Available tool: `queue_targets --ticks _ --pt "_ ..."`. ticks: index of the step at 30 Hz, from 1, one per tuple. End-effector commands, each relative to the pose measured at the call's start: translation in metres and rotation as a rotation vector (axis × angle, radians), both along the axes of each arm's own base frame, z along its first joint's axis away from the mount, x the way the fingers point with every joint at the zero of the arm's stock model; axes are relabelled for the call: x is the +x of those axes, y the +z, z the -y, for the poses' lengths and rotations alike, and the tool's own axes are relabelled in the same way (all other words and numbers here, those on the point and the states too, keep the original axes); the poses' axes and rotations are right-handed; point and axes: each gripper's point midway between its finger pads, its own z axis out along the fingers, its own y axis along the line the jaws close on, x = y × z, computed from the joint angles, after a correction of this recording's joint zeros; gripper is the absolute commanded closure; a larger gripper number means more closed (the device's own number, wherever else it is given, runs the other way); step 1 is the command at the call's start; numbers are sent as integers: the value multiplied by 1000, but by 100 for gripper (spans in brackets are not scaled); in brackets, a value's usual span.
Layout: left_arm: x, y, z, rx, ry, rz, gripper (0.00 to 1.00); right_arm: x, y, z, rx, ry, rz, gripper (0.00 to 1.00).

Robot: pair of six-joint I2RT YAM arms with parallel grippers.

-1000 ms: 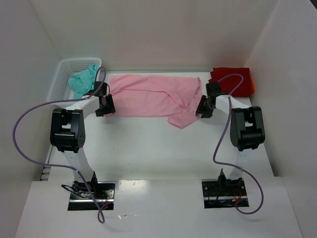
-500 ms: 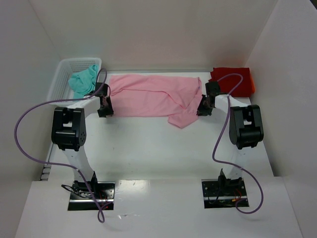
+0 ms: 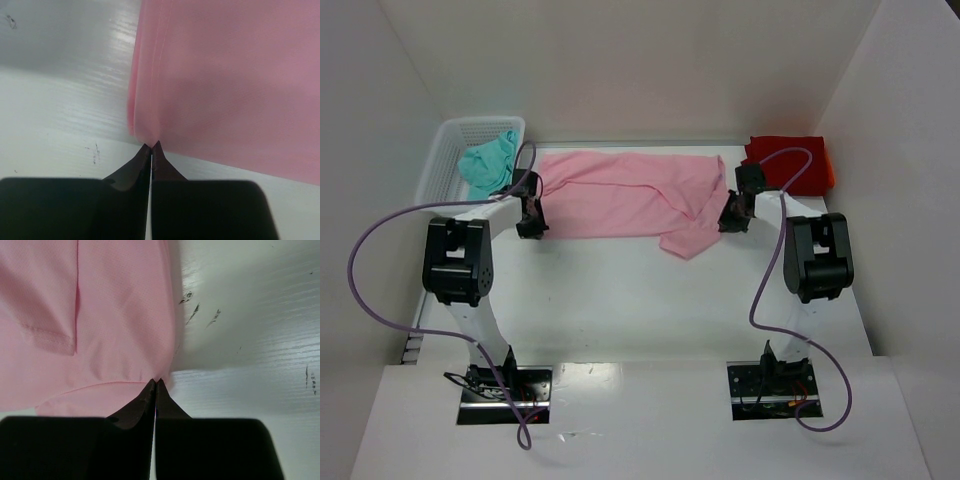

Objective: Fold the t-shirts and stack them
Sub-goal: Fold the flattened tshirt in 1/3 of the way

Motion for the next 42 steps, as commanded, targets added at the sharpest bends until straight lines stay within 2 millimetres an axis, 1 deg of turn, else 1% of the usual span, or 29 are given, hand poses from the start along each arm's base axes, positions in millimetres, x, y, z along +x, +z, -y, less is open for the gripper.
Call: queue_targets --ticks 1,2,3,4,5,6,7,9,10,12,13,14,16,18,19,20,21,22,23,26,27,28,30,32,35,36,37,39,42 --pt "-21 16 -4 18 -4 -26 100 0 35 4 -28 -15 78 100" --pt "-22 22 -4 18 -4 -17 100 -5 39 7 -43 -13 76 100" --pt "-27 22 -3 9 -8 -28 100 -10 38 8 -44 -13 66 100" --pt "-34 30 -3 8 -8 -25 100 -16 42 9 -45 -13 64 100" --pt "-40 27 -3 9 -9 -43 100 -16 47 8 -43 -13 76 100" --pt "-42 32 -3 9 -8 -40 100 -25 49 7 -29 -14 66 100" --pt "-45 32 -3 9 -9 -51 100 -29 53 7 -29 -14 64 100" --pt "-53 36 -5 18 -5 -61 100 -39 52 8 -31 -14 52 100" --pt "-53 36 -5 18 -5 -61 100 -48 53 8 -24 -10 40 100" --pt "-58 42 -6 22 -13 -65 100 -58 54 8 -20 -19 26 100" --pt "-64 41 -6 22 -13 -79 100 -68 53 9 -22 -18 7 100" --pt "-64 41 -6 22 -13 -79 100 -72 52 7 -8 -21 4 100" --pt "-69 47 -4 14 -17 -79 100 -87 53 8 -5 -31 -15 100" --pt "-71 51 -2 2 -22 -78 100 -93 57 9 -5 -31 -17 100" --pt "-74 53 -1 -6 -26 -83 100 -104 55 10 -3 -40 -36 100" --pt "-80 49 -1 -6 -26 -107 100 -114 55 11 -4 -40 -50 100" --pt "-80 49 3 -5 -38 -107 100 -113 59 11 -3 -40 -36 100" --pt "-83 52 3 -5 -38 -109 100 -120 57 11 -4 -40 -50 100" --pt "-88 52 7 -12 -51 -117 100 -116 66 11 4 -49 -21 100" --pt "-97 52 11 -11 -63 -138 100 -119 67 11 1 -50 -49 100" --pt "-100 56 15 -10 -76 -139 100 -130 57 14 -15 -54 -113 100" --pt "-102 59 19 -9 -92 -136 100 -130 64 11 -21 -34 -114 100" --pt "-107 61 19 -9 -92 -140 100 -137 62 12 -25 -33 -141 100" --pt "-116 60 23 -17 -105 -162 100 -137 71 9 -19 -31 -122 100" --pt "-125 59 31 -35 -121 -184 100 -140 70 11 -27 -44 -134 100" --pt "-124 65 31 -35 -121 -177 100 -139 70 12 -36 -48 -133 100" --pt "-127 64 33 -34 -130 -186 100 -139 70 12 -33 -57 -133 100" --pt "-126 67 33 -34 -130 -183 100 -138 69 18 -61 -70 -129 100" --pt "-125 70 33 -34 -130 -183 100 -136 66 19 -71 -74 -139 100"
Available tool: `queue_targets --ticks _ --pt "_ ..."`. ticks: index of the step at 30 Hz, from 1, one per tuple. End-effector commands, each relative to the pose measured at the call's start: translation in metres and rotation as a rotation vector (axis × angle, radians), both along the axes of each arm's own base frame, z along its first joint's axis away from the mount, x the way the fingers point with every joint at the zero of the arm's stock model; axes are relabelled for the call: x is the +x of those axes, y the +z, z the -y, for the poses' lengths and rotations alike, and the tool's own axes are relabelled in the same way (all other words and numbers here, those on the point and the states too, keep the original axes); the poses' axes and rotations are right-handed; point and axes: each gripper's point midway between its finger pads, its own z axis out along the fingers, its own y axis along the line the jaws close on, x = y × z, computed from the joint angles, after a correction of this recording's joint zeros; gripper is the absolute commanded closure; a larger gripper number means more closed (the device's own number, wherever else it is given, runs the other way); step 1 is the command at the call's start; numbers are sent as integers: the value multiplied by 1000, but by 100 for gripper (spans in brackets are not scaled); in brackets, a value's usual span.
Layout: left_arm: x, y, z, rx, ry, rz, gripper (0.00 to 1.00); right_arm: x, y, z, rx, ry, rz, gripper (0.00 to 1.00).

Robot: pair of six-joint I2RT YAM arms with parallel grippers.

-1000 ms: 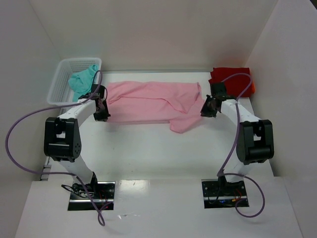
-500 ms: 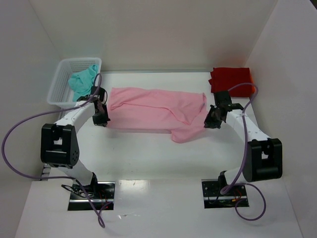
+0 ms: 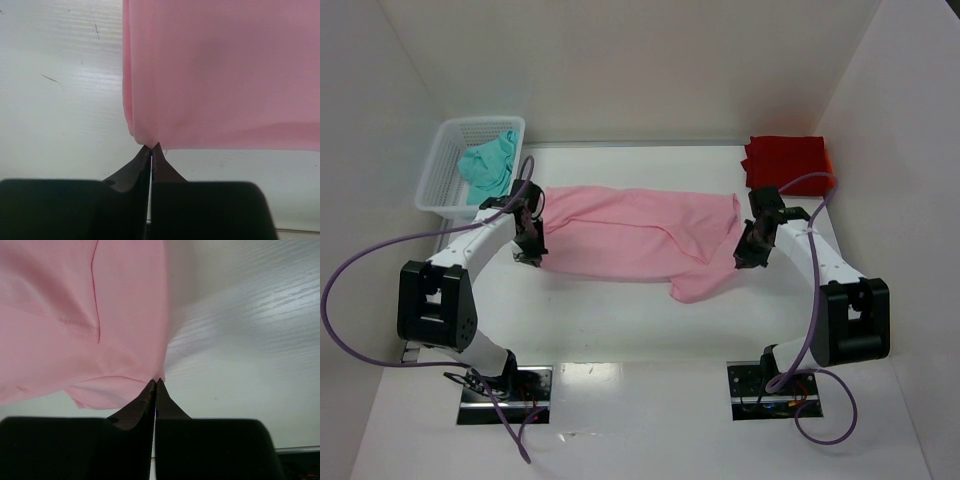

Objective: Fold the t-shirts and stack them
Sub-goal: Fold the flattened tshirt in 1/3 of the way

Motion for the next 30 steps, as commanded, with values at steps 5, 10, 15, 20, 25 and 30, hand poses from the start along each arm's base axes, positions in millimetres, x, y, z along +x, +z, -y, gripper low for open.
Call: queue_targets --ticks 5,10,15,20,25,30 --pt "-6 15 -2 11 -3 -2 100 14 12 13 -73 -39 32 99" --pt "-5 18 -7 38 25 4 77 18 11 9 -52 -21 41 77" --pt "5 31 -6 34 26 40 35 28 19 10 -44 -21 66 49" --pt "26 41 -4 29 17 99 17 53 35 -4 33 18 171 34" --pt "61 34 -2 39 25 156 15 77 31 -21 124 38 228 34" --pt "114 19 0 43 49 278 21 94 21 -27 159 24 274 34"
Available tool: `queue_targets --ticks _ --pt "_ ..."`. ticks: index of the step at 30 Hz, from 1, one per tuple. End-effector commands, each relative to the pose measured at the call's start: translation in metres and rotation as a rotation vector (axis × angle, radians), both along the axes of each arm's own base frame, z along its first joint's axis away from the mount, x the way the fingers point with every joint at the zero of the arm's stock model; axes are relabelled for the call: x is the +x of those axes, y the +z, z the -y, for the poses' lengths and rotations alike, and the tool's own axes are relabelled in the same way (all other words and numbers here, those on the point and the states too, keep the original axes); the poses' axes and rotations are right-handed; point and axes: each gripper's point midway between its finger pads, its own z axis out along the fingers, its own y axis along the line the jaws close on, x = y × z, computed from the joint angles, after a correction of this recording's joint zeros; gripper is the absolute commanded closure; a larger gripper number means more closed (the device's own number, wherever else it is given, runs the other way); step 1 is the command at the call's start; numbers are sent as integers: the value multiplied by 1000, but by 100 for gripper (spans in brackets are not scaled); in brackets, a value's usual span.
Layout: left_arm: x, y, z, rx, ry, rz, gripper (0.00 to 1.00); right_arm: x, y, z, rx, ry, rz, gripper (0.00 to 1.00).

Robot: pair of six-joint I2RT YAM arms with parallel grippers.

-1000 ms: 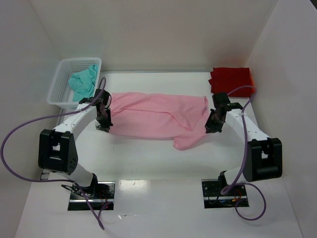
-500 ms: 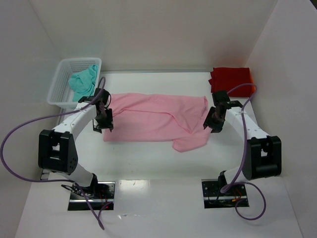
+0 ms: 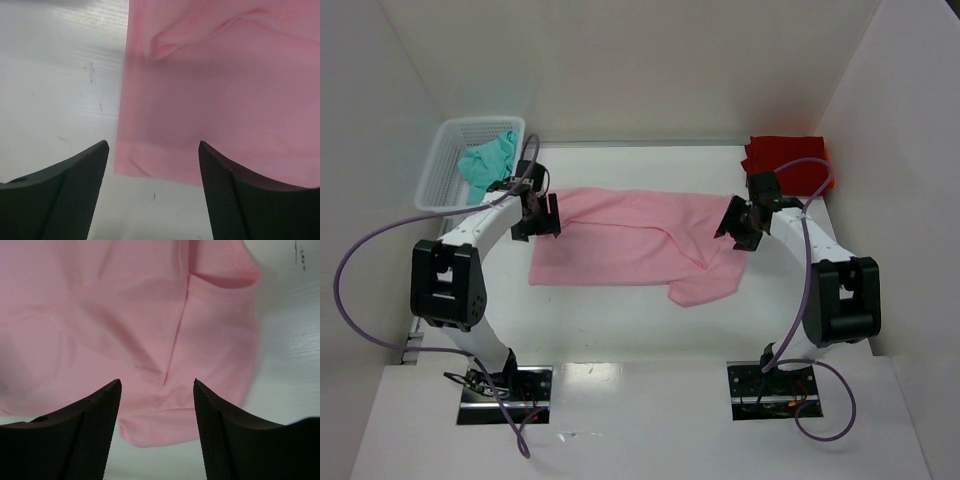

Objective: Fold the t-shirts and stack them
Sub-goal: Fold the flattened tshirt in 1/3 of the way

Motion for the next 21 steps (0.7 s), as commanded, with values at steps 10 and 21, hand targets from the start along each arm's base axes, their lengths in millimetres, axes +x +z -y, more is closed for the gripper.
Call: queue_targets --ticks 10,21 --pt "85 -48 -1 27 78 196 37 25 -9 -10 75 -18 115 37" --pt "89 -62 -13 55 107 169 48 29 -26 -26 85 3 91 37"
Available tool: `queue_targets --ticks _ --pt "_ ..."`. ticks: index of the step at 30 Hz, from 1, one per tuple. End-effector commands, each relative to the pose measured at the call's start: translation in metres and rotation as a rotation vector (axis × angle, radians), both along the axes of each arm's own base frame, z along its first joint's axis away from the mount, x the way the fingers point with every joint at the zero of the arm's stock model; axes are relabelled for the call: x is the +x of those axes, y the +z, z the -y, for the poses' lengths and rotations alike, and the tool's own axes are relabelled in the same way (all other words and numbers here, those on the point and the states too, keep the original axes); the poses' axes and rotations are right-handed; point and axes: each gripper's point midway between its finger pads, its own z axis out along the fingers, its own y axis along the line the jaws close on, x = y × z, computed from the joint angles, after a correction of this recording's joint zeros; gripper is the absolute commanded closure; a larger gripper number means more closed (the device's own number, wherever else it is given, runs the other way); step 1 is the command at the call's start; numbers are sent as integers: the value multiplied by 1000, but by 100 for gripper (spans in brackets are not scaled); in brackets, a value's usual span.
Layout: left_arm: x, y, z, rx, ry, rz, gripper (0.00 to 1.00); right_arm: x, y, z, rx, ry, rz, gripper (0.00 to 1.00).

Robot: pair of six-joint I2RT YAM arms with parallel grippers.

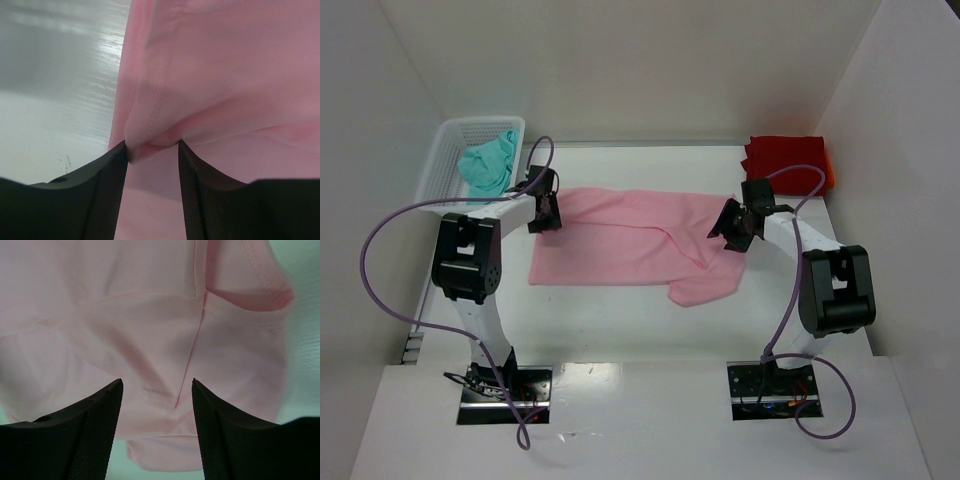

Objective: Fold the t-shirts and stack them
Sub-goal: Fold the flattened tshirt in 1/3 of the way

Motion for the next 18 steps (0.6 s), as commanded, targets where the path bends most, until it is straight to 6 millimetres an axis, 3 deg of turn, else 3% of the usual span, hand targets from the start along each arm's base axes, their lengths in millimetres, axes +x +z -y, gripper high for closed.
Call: queue_targets --ticks 1,7,9,15,18 --pt "15 8 -7 5 38 55 48 7 -3 -9 9 15 28 37" --pt "19 9 -5 -1 26 71 64 7 -7 -9 8 15 17 44" --pt "19 9 -4 -5 12 69 76 6 -11 -9 7 15 7 44" --pt "18 9 -3 -8 0 66 98 -7 -25 -4 -27 -17 -54 41" --pt "18 9 -3 -3 -8 65 100 -8 -30 -4 -28 -17 -60 41"
